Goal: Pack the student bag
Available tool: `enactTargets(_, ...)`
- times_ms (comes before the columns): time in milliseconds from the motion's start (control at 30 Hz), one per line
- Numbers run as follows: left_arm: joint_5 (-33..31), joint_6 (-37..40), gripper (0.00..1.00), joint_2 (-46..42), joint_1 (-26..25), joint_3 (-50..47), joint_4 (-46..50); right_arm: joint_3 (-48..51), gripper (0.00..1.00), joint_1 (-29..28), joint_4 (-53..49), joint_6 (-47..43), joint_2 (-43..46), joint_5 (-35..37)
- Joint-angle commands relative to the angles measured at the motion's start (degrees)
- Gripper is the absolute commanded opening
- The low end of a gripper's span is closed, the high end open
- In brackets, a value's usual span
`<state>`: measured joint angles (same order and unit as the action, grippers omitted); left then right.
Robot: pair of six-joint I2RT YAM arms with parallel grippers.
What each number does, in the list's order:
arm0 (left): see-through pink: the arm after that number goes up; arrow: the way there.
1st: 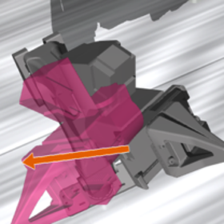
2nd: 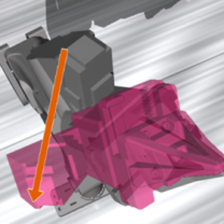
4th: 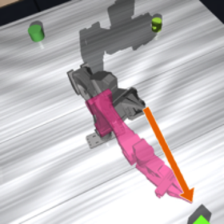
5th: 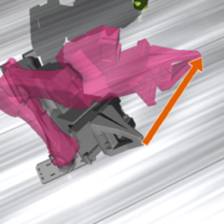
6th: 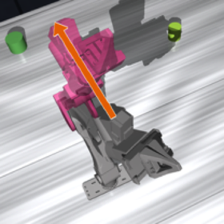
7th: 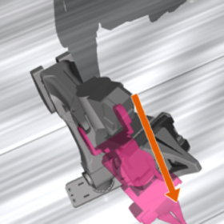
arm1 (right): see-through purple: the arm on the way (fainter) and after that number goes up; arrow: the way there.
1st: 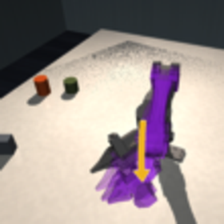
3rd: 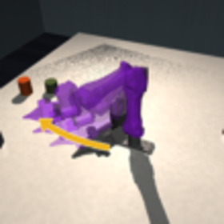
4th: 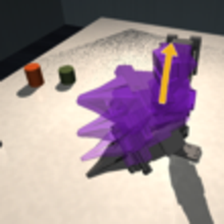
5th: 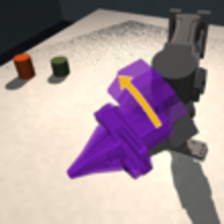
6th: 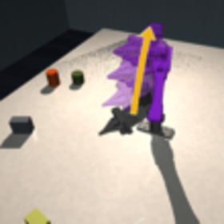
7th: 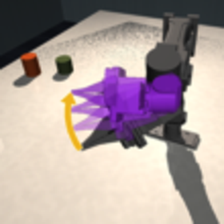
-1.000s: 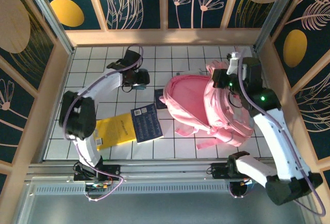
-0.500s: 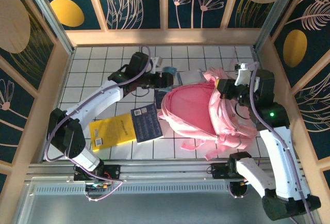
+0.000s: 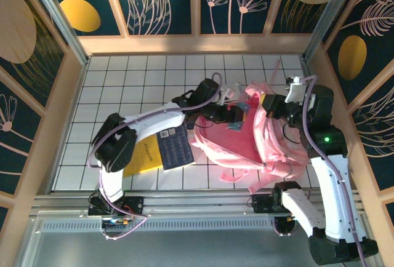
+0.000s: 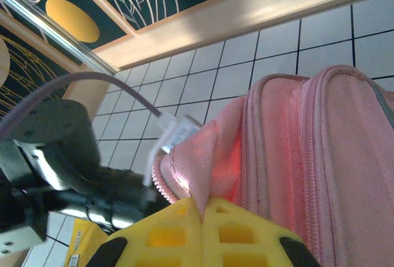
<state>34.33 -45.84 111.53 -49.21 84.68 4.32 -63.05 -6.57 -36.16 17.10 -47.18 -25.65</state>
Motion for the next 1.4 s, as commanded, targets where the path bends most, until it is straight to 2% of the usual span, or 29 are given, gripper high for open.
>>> enactTargets(0,3.1,-4.7,0.69,5.2,-1.4,6.2,-5.7,-1.9,0.00,0.5,5.0,1.6,-0.5,-0.3)
enactTargets(167,2.8,-5.9,0.71,16.2,-3.6,18.9,-2.0,-1.9,0.00,0.8,7.7,3.9,-0.7,-1.5)
enactTargets(333,3.9,-8.9,0.76,24.0,-4.9,26.9,-2.2,-1.3,0.00,1.1,10.3,5.7,-0.9,-3.1)
enactTargets(367,3.8,-9.0,0.78,25.0,-5.0,28.3,-2.0,-1.2,0.00,1.1,10.5,5.7,-0.9,-3.1)
enactTargets(400,3.8,-9.0,0.85,26.1,-5.1,29.7,-1.7,-1.1,0.00,1.2,10.8,5.8,-0.9,-3.2)
enactTargets(433,3.7,-8.9,0.98,27.0,-5.1,31.0,-1.2,-0.9,0.00,1.2,10.9,5.8,-0.8,-3.4)
enactTargets(567,3.8,-8.3,0.99,27.9,-5.2,34.1,-0.2,-0.3,0.00,1.0,10.7,5.0,-0.4,-2.8)
enactTargets(700,1.0,-3.6,0.99,25.4,-5.2,35.0,4.1,-0.5,0.00,0.4,9.0,3.0,-0.1,0.8)
enactTargets(867,-3.5,3.3,0.99,18.5,-5.1,30.9,9.0,-1.0,0.00,0.1,4.9,1.0,0.1,10.0)
enactTargets(1033,-5.7,5.5,0.99,11.2,-4.9,23.8,10.1,-0.3,0.00,0.1,3.4,0.5,0.4,16.4)
enactTargets(1167,-7.7,7.3,0.99,4.8,-4.2,16.7,9.8,-0.3,0.00,0.2,2.5,0.5,0.4,18.4)
enactTargets(1367,-11.5,10.0,0.99,-4.1,-2.1,11.4,11.5,-2.8,0.00,0.8,-0.4,0.8,0.9,30.2)
